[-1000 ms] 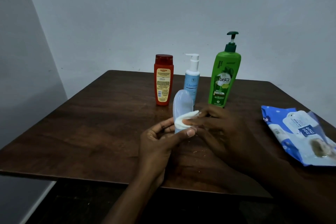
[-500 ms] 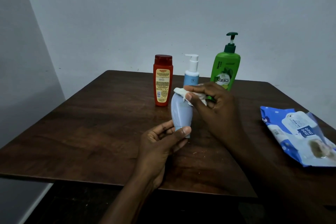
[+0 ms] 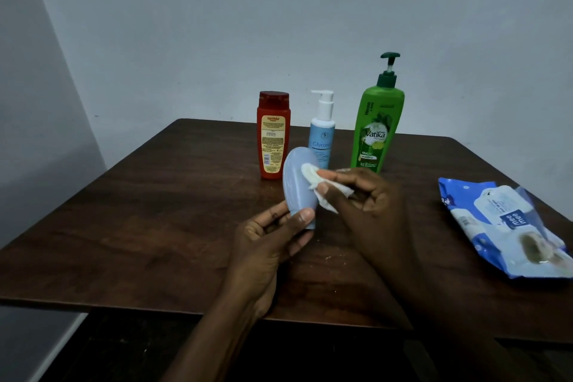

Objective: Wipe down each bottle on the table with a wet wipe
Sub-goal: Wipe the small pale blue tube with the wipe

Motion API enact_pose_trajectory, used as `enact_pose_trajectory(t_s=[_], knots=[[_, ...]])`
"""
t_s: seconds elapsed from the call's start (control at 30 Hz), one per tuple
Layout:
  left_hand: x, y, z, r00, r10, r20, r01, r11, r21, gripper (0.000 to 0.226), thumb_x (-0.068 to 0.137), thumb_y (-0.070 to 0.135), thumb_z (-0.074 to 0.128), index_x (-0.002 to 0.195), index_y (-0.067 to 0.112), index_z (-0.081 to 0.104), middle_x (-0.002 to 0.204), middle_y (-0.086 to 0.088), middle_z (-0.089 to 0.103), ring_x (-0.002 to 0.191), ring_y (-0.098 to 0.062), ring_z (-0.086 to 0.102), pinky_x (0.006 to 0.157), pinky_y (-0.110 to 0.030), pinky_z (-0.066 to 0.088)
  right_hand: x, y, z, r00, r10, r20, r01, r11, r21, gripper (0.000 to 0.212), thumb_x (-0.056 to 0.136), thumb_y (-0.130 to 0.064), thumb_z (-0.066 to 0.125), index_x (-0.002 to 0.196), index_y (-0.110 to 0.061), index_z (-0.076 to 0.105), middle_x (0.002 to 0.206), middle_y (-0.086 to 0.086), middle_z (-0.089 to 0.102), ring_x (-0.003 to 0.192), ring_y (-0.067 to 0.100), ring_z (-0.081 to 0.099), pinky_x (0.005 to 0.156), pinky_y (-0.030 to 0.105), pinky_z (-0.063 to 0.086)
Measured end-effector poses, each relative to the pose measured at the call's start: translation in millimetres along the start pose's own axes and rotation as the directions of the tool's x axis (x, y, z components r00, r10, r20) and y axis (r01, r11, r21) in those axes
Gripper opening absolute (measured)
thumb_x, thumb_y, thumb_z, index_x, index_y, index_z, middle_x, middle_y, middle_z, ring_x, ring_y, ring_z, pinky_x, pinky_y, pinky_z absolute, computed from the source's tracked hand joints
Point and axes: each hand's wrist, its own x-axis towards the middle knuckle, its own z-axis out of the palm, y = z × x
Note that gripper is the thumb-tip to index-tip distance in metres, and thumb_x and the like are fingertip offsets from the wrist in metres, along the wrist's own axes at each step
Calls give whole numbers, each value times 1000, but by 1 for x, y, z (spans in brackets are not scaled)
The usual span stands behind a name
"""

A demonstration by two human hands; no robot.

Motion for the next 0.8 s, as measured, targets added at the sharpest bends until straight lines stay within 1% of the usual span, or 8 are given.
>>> enact_pose_trajectory(t_s=[0.13,0.23,0.33,0.4,0.47,0.53,0.67,0.8], knots=[[0,-1,-1,1000,6,-5,-6,999,31,51,64,11,80,113,4,71,101,-13,77,86,-17,75,74,-25,61,26,-8,3,1000,6,-3,-6,1000,-8,22,88,-11,74,107,-21,74,107,-9,74,100,0,68,84,18,55],[-2,-3,0,1000,21,-3,-20,995,99,52,63,12,82,114,7,71,98,-11,78,89,-18,76,76,-26,61,38,-14,0,989,-141,43,147,958,-247,21,90,-16,73,110,-20,76,108,-8,73,101,1,66,87,18,52],[-4,-5,-1,998,55,-9,-53,981,185,54,61,16,86,113,11,72,98,-8,79,94,-21,75,79,-31,58,36,-19,-2,933,-307,189,360,822,-441,25,89,-14,69,114,-13,75,112,2,70,105,9,62,94,20,49],[-4,-6,-1,997,71,-21,-64,973,223,56,60,19,87,113,12,73,99,-7,79,95,-21,75,84,-35,58,29,-21,-3,891,-323,320,448,747,-491,27,90,-16,64,115,-11,74,115,7,67,108,18,61,96,29,50],[-4,-7,-2,996,82,-23,-74,968,240,54,58,20,85,110,11,74,98,-7,79,95,-22,76,86,-38,58,19,-21,-5,826,-329,457,546,665,-509,28,91,-19,60,114,-11,73,116,8,67,107,19,60,92,30,50],[-3,-8,-1,995,95,-25,-85,964,253,49,58,21,83,106,10,76,96,-9,79,94,-24,76,84,-37,58,10,-20,-11,783,-316,535,589,653,-477,28,90,-16,59,113,-11,73,116,6,66,104,18,60,87,29,52],[-4,-10,-1,990,136,-37,-119,950,290,40,67,8,85,106,7,76,94,-10,79,91,-24,76,80,-30,60,-2,-18,-25,776,-329,538,586,692,-422,28,84,-6,67,110,-12,76,111,4,67,100,15,63,86,27,51],[-4,-8,-1,992,115,-59,-94,953,289,47,64,11,88,110,9,74,96,-7,79,92,-22,76,82,-33,61,7,-13,-32,863,-329,384,487,746,-455,25,82,-6,67,104,-12,78,102,7,68,94,10,62,85,13,48]])
